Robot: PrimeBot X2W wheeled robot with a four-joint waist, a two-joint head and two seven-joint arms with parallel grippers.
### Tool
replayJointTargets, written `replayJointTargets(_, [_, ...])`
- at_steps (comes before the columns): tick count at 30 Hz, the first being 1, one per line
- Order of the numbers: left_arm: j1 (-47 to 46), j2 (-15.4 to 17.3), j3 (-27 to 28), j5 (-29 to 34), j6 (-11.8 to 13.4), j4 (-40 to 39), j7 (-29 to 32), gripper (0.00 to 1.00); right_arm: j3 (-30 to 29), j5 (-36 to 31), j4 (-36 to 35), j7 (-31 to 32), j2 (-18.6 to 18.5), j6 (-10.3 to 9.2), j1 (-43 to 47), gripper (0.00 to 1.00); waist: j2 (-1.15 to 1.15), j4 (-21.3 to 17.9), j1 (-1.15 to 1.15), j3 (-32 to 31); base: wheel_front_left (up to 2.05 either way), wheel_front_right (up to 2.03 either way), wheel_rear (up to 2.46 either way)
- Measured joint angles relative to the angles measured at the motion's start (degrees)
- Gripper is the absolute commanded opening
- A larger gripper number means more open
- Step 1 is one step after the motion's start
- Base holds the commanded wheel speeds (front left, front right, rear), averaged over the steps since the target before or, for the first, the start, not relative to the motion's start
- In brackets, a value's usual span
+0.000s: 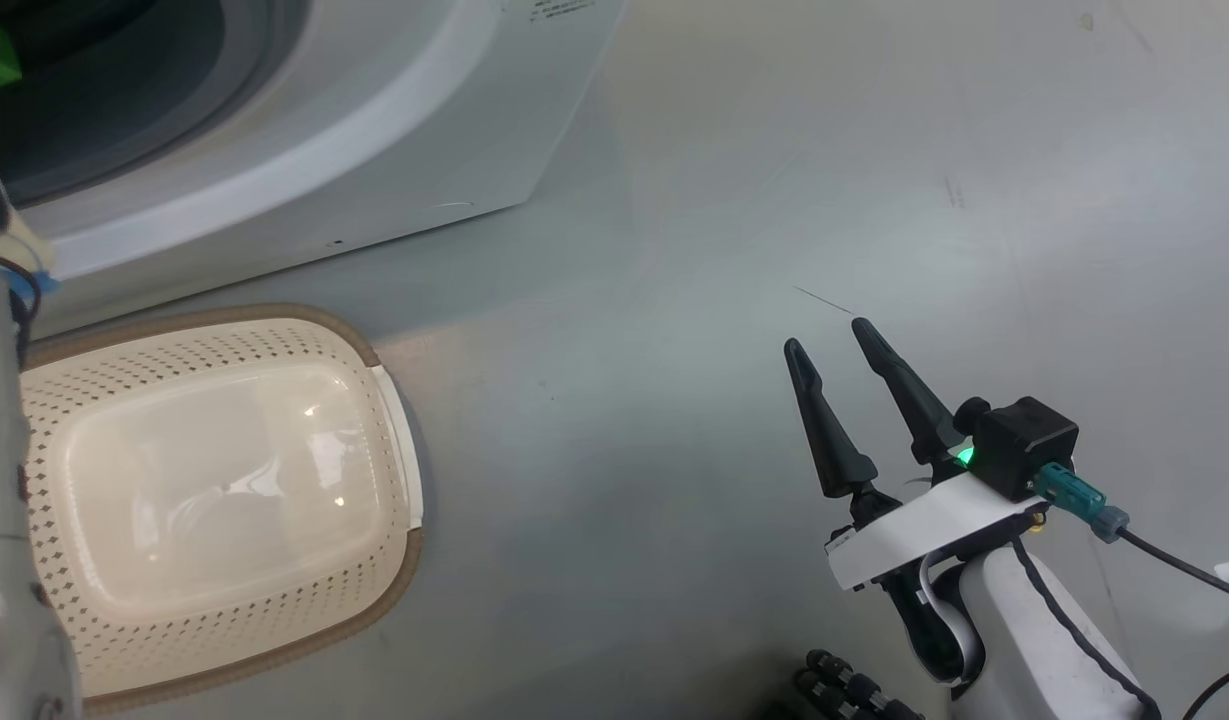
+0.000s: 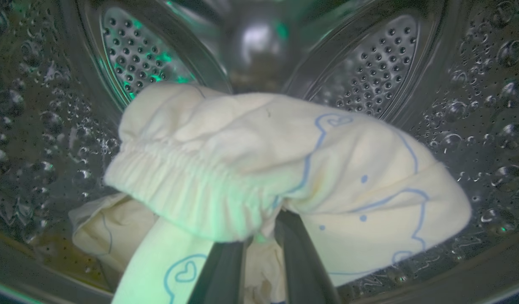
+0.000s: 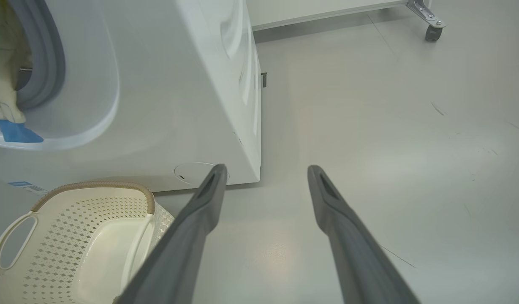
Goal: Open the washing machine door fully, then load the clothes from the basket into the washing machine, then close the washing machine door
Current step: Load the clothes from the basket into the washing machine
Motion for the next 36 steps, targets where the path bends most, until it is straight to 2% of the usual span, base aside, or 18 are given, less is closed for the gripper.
replayJointTargets(7, [-8.6, 2.5, -0.6, 1.3, -1.6, 3.4, 1.7, 0.0, 1.6, 0.2, 0.1, 0.0, 0.0, 0.0, 0.8, 1.0, 0.0, -2.5, 0.0, 1.7, 0.0, 0.0, 0.0])
replayJointTargets(13, [-12.6, 5.5, 0.0, 1.7, -1.9, 5.4, 1.6, 0.0, 2.2, 0.2, 0.0, 0.0, 0.1, 0.0, 0.8, 1.0, 0.0, -3.8, 0.0, 3.5, 0.0, 0.0, 0.0])
replayJointTargets(18, [-15.6, 5.3, -0.5, 1.8, -3.1, 6.6, 0.5, 0.0, 2.0, 0.2, -0.4, 0.0, 0.2, 0.0, 0.8, 1.0, 0.0, -4.5, 0.0, 4.9, 0.0, 0.0, 0.0])
replayJointTargets(21, [-17.3, 5.3, 0.0, 1.7, -3.2, 6.6, -2.3, 0.0, 2.1, 0.2, -0.5, 0.0, 0.2, 0.0, 0.5, 1.0, 0.0, -4.7, 0.0, 5.8, 0.0, 0.0, 0.0])
replayJointTargets(25, [-20.3, 5.5, 1.4, 1.7, -2.9, 6.2, -6.0, 0.0, 2.0, 0.2, -0.7, 0.0, 0.3, 0.0, 0.1, 1.0, 0.0, -4.9, 0.0, 6.9, 0.0, 0.0, 0.0])
replayJointTargets(30, [-21.2, 5.3, 3.2, 1.5, -1.2, 6.2, -6.7, 0.0, 1.8, 0.2, -0.7, 0.0, 0.3, 0.0, -0.2, 1.0, 0.0, -4.9, 0.0, 7.3, 0.0, 0.0, 0.0])
replayJointTargets(36, [-21.6, 5.3, 3.1, 1.8, -1.2, 7.0, -6.7, 0.0, 1.8, 0.2, -0.6, 0.0, 0.4, 0.0, -1.1, 1.0, 0.0, -4.7, 0.0, 7.7, 0.0, 0.0, 0.0])
